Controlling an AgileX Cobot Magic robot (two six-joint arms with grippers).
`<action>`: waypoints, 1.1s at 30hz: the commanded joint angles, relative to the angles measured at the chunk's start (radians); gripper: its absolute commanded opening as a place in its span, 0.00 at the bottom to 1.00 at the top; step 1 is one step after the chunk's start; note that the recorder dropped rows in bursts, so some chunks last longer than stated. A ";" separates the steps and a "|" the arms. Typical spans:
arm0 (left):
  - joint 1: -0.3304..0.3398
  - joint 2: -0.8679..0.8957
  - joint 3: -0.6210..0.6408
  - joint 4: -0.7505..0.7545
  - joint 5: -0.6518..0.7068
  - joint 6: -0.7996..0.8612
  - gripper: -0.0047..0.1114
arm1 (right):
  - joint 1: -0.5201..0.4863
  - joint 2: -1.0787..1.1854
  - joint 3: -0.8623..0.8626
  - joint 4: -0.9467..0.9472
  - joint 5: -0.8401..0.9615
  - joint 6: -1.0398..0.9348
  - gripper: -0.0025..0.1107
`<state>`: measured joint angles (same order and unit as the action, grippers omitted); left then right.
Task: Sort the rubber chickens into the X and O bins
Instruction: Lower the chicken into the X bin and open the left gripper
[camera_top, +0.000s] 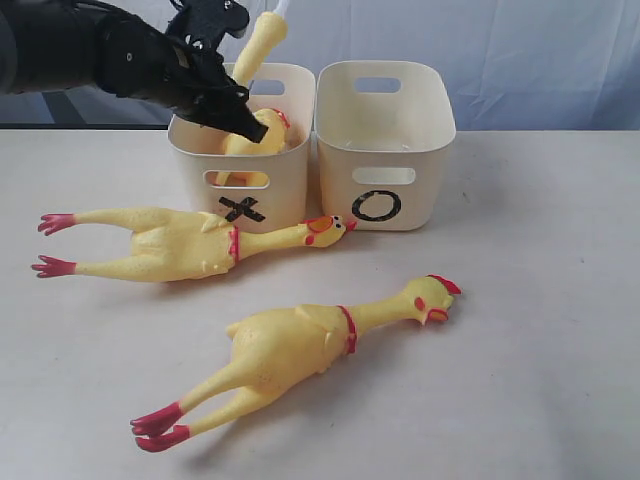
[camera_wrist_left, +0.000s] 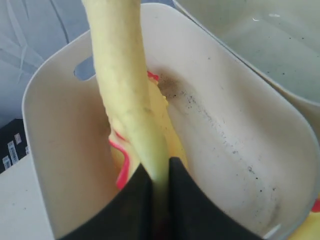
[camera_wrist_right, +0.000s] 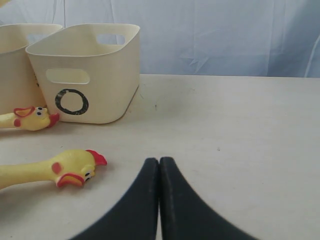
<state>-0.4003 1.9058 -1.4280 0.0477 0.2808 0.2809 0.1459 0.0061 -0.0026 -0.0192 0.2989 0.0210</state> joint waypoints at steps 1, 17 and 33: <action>0.001 0.029 -0.022 -0.009 0.003 0.019 0.04 | -0.006 -0.006 0.003 -0.005 -0.009 -0.001 0.02; 0.041 0.078 -0.025 0.060 0.022 0.016 0.04 | -0.006 -0.006 0.003 -0.005 -0.009 -0.001 0.02; 0.052 0.079 -0.025 0.060 0.032 0.016 0.20 | -0.006 -0.006 0.003 -0.005 -0.009 -0.001 0.02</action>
<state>-0.3507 1.9797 -1.4450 0.1082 0.3184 0.2998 0.1459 0.0061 -0.0026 -0.0192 0.2989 0.0210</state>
